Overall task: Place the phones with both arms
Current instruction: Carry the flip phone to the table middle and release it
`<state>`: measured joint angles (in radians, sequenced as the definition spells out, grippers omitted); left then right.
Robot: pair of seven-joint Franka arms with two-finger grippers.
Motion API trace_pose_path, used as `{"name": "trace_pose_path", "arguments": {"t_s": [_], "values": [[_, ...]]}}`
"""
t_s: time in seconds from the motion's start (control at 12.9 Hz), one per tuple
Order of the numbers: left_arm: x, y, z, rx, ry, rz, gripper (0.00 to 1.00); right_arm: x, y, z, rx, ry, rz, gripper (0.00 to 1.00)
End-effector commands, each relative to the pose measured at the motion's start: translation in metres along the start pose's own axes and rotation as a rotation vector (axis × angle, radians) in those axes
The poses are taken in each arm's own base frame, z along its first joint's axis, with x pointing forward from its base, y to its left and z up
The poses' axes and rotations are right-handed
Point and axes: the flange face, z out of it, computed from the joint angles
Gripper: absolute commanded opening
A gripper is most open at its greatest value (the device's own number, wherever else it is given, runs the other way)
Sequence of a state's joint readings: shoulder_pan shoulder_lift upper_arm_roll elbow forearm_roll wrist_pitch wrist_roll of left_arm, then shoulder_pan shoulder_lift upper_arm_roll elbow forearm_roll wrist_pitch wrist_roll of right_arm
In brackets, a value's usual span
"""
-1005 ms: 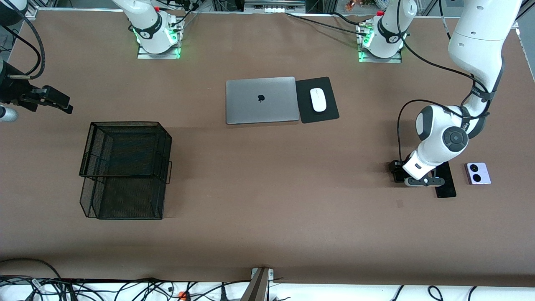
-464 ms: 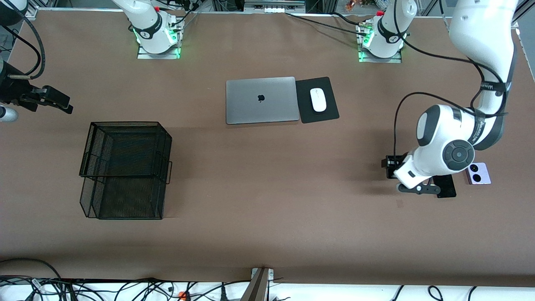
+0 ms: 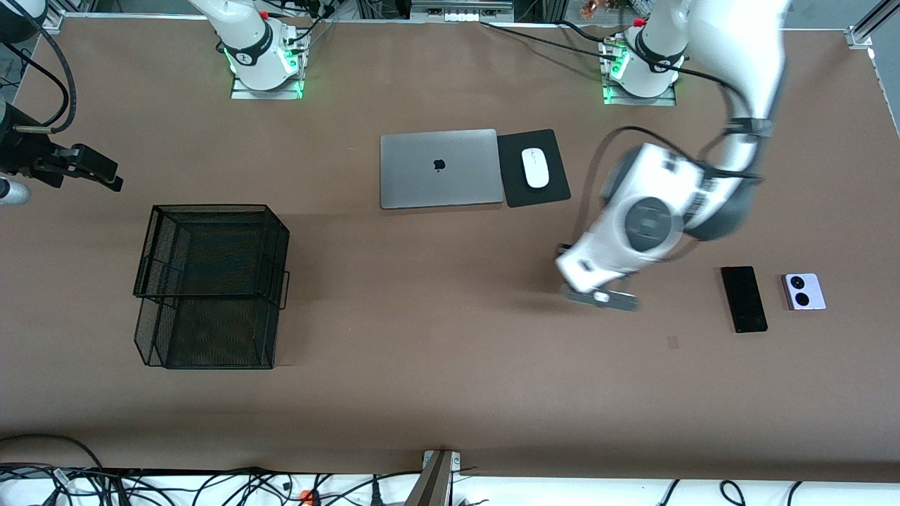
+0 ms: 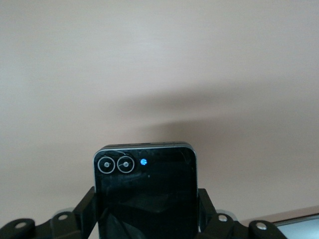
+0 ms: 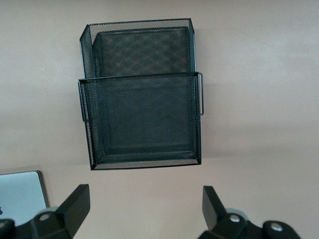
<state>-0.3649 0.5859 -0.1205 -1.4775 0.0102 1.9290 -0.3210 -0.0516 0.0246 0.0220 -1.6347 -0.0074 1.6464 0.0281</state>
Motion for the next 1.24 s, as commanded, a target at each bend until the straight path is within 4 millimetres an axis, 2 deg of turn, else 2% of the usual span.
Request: {"name": "trace_pose_path", "arguments": {"t_s": [0.0, 0.08, 0.15, 0.31, 0.39, 0.54, 0.7, 0.93, 1.0, 1.08, 1.16], "values": [[0.024, 0.08, 0.015, -0.056, 0.032, -0.022, 0.3, -0.002, 0.001, -0.005, -0.008, 0.005, -0.011, 1.0], [0.025, 0.098, 0.028, -0.068, 0.05, -0.052, 0.3, -0.002, 0.001, -0.005, -0.009, 0.005, -0.011, 1.0], [0.029, 0.108, 0.04, -0.09, 0.085, -0.079, 0.3, -0.002, 0.001, -0.004, -0.009, 0.002, -0.011, 1.0], [0.021, 0.148, 0.071, -0.113, 0.133, -0.038, 0.25, -0.003, 0.001, -0.004, -0.009, 0.004, -0.011, 1.0], [0.018, 0.16, 0.092, -0.109, 0.132, -0.02, 0.24, -0.003, 0.001, -0.004, -0.009, 0.004, -0.011, 1.0], [0.014, 0.179, 0.115, -0.122, 0.169, 0.005, 0.26, -0.002, 0.001, -0.005, -0.009, 0.005, -0.011, 1.0], [0.006, 0.185, 0.132, -0.114, 0.162, 0.005, 0.29, -0.002, 0.001, -0.005, -0.009, 0.005, -0.011, 1.0], [0.004, 0.181, 0.139, -0.105, 0.149, 0.0, 0.45, -0.002, 0.001, -0.004, -0.009, 0.004, -0.011, 1.0], [0.002, 0.18, 0.144, -0.1, 0.139, -0.009, 0.61, -0.002, 0.001, -0.005, -0.009, 0.005, -0.011, 1.0], [0.002, 0.179, 0.146, -0.096, 0.137, -0.014, 1.0, -0.002, 0.001, -0.004, -0.008, 0.005, -0.011, 1.0], [0.002, 0.179, 0.143, -0.096, 0.136, -0.018, 1.0, -0.002, 0.001, -0.004, -0.008, 0.004, -0.011, 1.0]]}}
